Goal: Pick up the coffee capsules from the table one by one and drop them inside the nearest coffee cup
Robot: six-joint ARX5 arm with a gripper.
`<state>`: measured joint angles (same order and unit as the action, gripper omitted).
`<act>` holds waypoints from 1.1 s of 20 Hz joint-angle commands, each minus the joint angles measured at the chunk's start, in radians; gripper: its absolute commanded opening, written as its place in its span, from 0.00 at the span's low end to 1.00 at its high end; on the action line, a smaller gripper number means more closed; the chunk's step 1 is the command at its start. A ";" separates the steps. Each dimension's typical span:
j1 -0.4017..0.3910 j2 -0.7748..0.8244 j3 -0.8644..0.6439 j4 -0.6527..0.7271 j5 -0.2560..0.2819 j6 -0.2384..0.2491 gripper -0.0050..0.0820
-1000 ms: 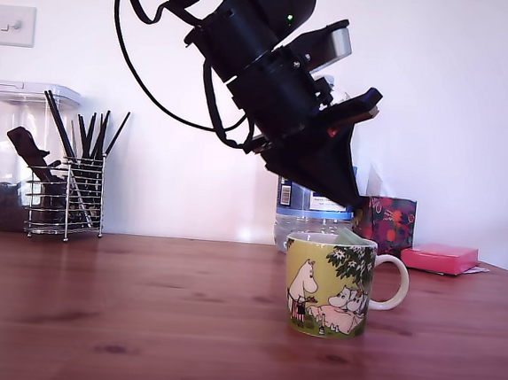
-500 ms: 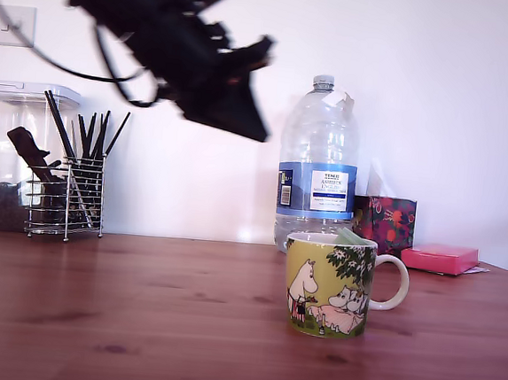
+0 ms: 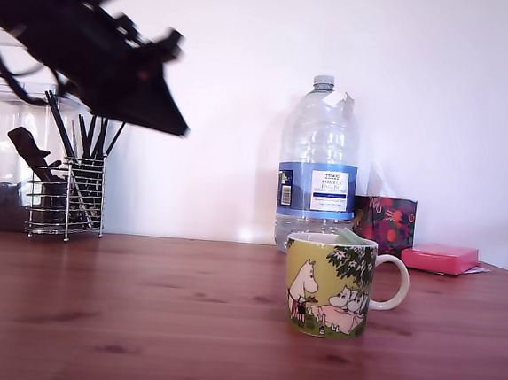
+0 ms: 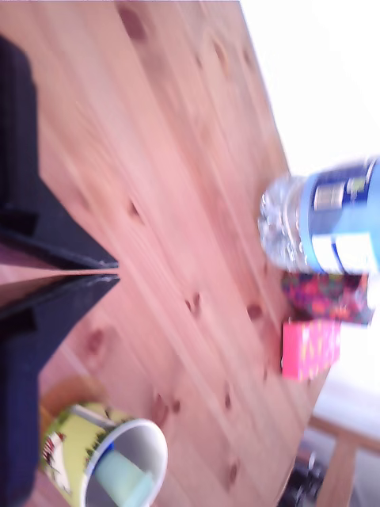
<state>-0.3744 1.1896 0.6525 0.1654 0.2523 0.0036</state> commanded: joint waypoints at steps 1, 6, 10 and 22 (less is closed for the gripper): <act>0.026 -0.039 -0.086 0.005 0.000 -0.008 0.04; 0.121 -0.239 -0.259 0.007 0.001 -0.058 0.04; 0.164 -0.413 -0.360 -0.021 0.000 -0.101 0.04; 0.174 -0.904 -0.404 -0.346 -0.065 -0.173 0.04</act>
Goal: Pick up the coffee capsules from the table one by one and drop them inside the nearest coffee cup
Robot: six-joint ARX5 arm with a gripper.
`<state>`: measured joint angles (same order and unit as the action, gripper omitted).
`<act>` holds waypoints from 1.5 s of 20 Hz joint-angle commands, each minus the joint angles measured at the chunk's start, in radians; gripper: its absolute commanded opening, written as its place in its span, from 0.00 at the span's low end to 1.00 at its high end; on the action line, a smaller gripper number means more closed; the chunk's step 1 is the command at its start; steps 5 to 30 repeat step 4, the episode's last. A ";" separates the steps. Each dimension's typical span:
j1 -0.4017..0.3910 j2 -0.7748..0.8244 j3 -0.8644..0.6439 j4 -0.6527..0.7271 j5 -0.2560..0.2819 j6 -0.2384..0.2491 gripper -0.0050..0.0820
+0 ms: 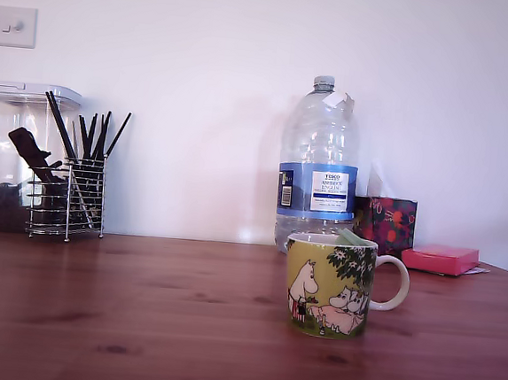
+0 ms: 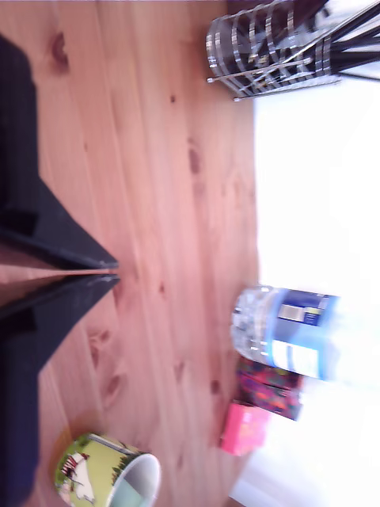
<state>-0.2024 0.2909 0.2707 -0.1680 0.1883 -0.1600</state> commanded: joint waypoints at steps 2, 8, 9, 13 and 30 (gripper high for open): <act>0.001 -0.047 -0.022 -0.060 -0.006 -0.010 0.04; 0.001 -0.075 -0.022 -0.097 -0.006 -0.011 0.04; 0.001 -0.075 -0.022 -0.097 -0.006 -0.011 0.04; 0.001 -0.075 -0.022 -0.097 -0.006 -0.011 0.04; 0.001 -0.075 -0.022 -0.097 -0.006 -0.011 0.04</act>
